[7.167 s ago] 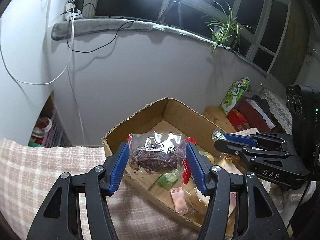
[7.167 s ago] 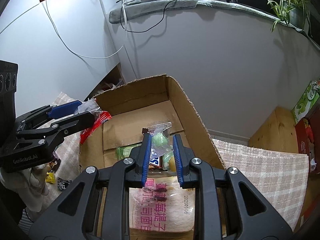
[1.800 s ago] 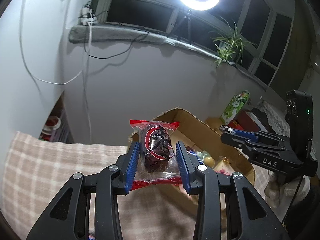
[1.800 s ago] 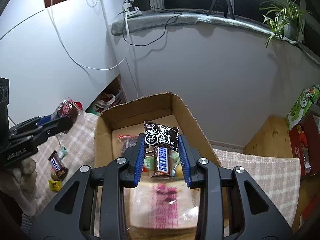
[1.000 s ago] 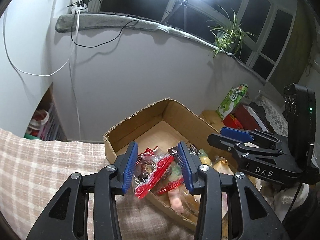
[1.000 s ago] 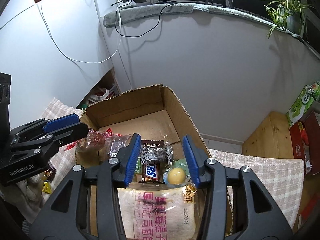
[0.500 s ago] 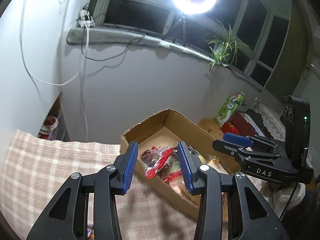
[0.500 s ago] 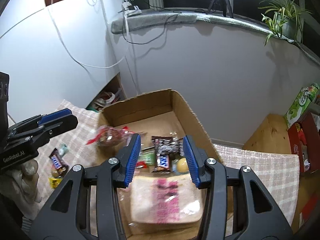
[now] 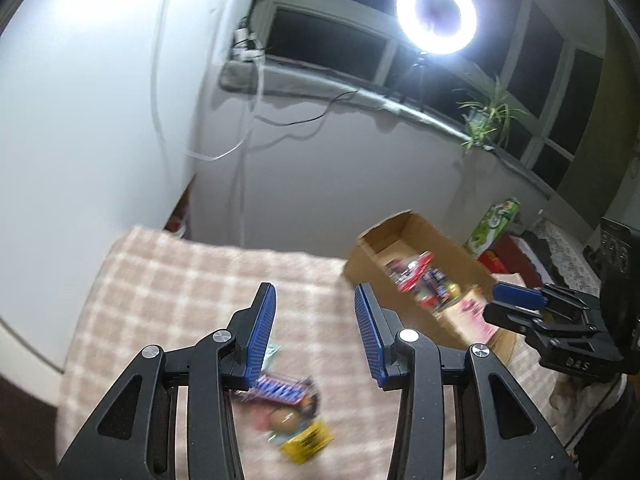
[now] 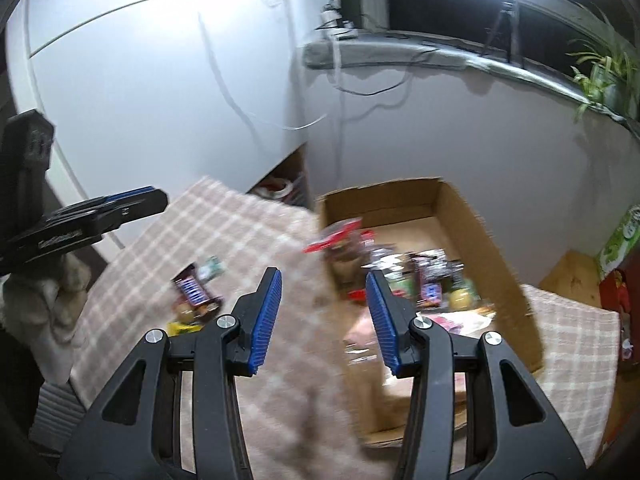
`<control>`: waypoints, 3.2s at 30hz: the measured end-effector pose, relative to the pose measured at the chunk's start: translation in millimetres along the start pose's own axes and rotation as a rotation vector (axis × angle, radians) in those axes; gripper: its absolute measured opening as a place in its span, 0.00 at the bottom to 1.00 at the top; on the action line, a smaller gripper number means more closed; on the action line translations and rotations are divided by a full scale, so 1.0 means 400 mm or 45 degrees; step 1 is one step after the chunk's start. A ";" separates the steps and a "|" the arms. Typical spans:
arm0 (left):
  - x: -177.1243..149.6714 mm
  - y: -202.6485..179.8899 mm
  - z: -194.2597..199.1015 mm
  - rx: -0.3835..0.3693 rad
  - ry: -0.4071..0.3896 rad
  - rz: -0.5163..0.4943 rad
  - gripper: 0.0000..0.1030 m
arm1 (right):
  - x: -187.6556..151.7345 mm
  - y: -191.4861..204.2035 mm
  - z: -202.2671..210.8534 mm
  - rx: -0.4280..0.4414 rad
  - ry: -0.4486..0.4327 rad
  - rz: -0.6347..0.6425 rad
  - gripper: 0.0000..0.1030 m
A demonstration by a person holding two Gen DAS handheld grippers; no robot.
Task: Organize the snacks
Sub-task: 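Move both open grippers back over the remaining snacks, then grasp the egg-shaped candy with the left gripper while the right gripper grasps the yellow candy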
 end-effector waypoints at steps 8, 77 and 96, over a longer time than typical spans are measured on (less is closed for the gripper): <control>-0.071 0.093 0.021 0.046 0.041 0.078 0.39 | -0.054 0.116 -0.057 0.082 0.077 0.073 0.45; -0.266 0.009 -0.138 0.097 0.249 -0.213 0.31 | -0.198 0.201 -0.262 0.024 0.265 0.205 0.33; -0.277 -0.010 -0.155 0.098 0.298 -0.267 0.26 | -0.203 0.178 -0.245 0.029 0.260 0.153 0.32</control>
Point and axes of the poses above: each gripper's, at about its wrist camera, not at the fingertips, and z roughly against the way its jaws point, y to its left, x to its top, the point moved 3 cm from there along -z, roughly the way its jaws point, and after that the axes turned 1 degree about z, right-handed, at the moved point
